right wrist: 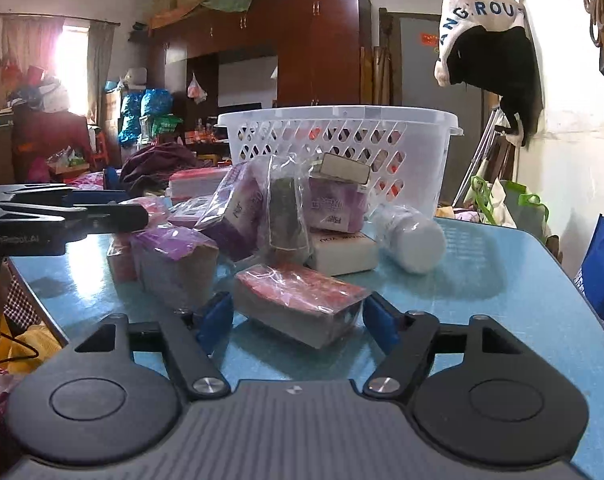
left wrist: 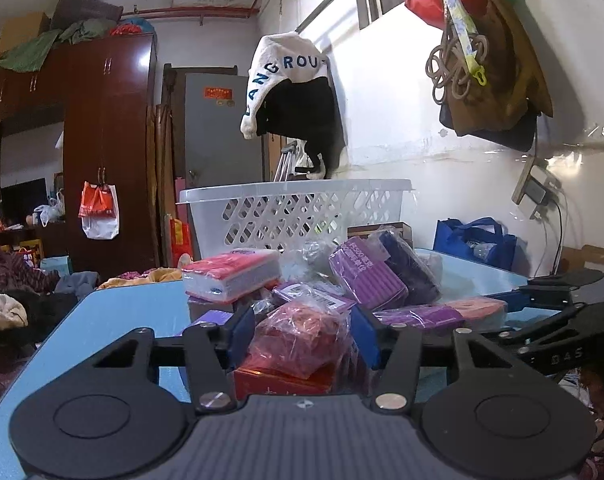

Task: Organize objects
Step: 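Grasp the red mesh bag with the left tool while the right tool grasps a pink-wrapped box, then lift both items over the white basket and release them, then grasp the red gold-trimmed box with the left tool while the right tool grasps the clear bottle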

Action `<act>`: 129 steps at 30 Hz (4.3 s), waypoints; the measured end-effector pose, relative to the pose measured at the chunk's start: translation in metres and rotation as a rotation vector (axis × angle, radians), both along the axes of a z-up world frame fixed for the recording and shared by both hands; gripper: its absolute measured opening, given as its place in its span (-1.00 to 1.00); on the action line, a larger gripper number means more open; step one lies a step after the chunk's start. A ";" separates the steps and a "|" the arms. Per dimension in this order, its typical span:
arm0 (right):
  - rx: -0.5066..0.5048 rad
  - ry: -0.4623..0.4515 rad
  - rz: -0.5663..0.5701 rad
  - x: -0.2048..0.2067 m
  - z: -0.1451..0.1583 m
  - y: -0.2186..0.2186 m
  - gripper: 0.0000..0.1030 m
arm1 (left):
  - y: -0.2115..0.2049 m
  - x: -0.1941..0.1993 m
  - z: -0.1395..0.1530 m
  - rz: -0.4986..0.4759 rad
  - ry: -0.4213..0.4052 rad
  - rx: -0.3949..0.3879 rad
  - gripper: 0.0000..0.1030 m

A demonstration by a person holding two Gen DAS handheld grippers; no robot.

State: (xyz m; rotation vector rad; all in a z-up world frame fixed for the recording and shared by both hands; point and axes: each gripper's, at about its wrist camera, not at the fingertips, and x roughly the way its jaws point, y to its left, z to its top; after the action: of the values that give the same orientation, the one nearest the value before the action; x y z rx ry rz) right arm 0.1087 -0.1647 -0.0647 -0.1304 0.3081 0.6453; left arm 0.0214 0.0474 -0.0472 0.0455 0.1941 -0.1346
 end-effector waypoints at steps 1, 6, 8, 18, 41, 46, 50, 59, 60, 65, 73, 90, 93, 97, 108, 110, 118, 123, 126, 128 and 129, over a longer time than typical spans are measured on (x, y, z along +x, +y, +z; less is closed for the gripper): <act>0.007 -0.007 -0.006 -0.002 0.001 -0.003 0.43 | 0.001 -0.001 0.000 0.002 -0.011 -0.006 0.04; 0.046 -0.021 -0.035 -0.004 0.009 -0.020 0.43 | 0.004 -0.006 0.004 0.011 -0.049 -0.015 0.00; 0.055 -0.019 -0.039 -0.003 0.011 -0.023 0.43 | 0.005 -0.008 0.005 0.014 -0.059 -0.014 0.00; 0.050 -0.003 -0.038 0.002 0.012 -0.028 0.43 | -0.010 0.001 -0.003 0.027 -0.023 0.095 0.23; 0.132 -0.049 -0.101 0.008 0.027 -0.050 0.43 | 0.015 -0.006 0.021 0.061 -0.119 -0.040 0.14; 0.122 -0.093 -0.094 0.011 0.040 -0.044 0.43 | 0.014 -0.002 0.030 0.049 -0.129 -0.046 0.14; 0.130 -0.168 -0.077 0.027 0.067 -0.030 0.43 | 0.013 0.014 0.051 0.027 -0.141 -0.054 0.14; 0.116 -0.221 -0.110 0.137 0.137 0.032 0.43 | 0.019 0.134 0.124 0.069 -0.037 -0.089 0.14; 0.125 -0.183 -0.110 0.150 0.138 0.036 0.43 | 0.022 0.151 0.127 0.082 -0.003 -0.103 0.14; 0.050 -0.066 -0.083 0.185 0.125 0.055 0.44 | 0.025 0.197 0.120 0.099 0.110 -0.100 0.15; 0.160 -0.068 -0.094 0.131 0.122 0.014 1.00 | 0.031 0.164 0.112 0.074 0.074 -0.115 0.76; -0.068 0.272 -0.080 0.142 0.041 -0.007 0.26 | 0.039 0.009 0.014 -0.052 0.187 -0.074 0.92; -0.059 0.287 -0.058 0.141 0.036 -0.011 -0.02 | 0.027 0.009 0.007 -0.071 0.204 -0.011 0.93; -0.025 0.232 -0.098 0.135 0.039 -0.020 -0.03 | 0.019 0.020 -0.001 -0.082 0.237 0.003 0.93; 0.084 0.149 -0.122 0.126 0.045 -0.037 -0.02 | 0.024 0.018 -0.015 0.005 0.222 0.008 0.33; 0.086 0.137 -0.127 0.124 0.047 -0.036 -0.02 | 0.026 0.012 -0.015 0.012 0.191 0.011 0.33; 0.077 0.057 -0.141 0.112 0.049 -0.032 -0.03 | 0.029 -0.003 -0.003 0.002 0.103 -0.009 0.33; 0.068 -0.009 -0.152 0.101 0.050 -0.028 -0.03 | 0.032 -0.004 0.006 0.021 0.063 -0.029 0.33; 0.068 -0.041 -0.151 0.097 0.052 -0.028 -0.03 | 0.034 -0.001 0.009 0.036 0.054 -0.051 0.33; 0.077 -0.068 -0.149 0.093 0.053 -0.029 -0.03 | 0.032 0.001 0.011 0.049 0.045 -0.042 0.33; 0.083 -0.081 -0.148 0.091 0.053 -0.030 -0.03 | 0.032 0.003 0.011 0.052 0.041 -0.042 0.33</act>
State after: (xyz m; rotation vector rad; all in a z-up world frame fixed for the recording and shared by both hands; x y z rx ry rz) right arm 0.1994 -0.1944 -0.0117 -0.0537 0.2102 0.5035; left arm 0.0239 0.0793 -0.0358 -0.0039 0.2333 -0.0877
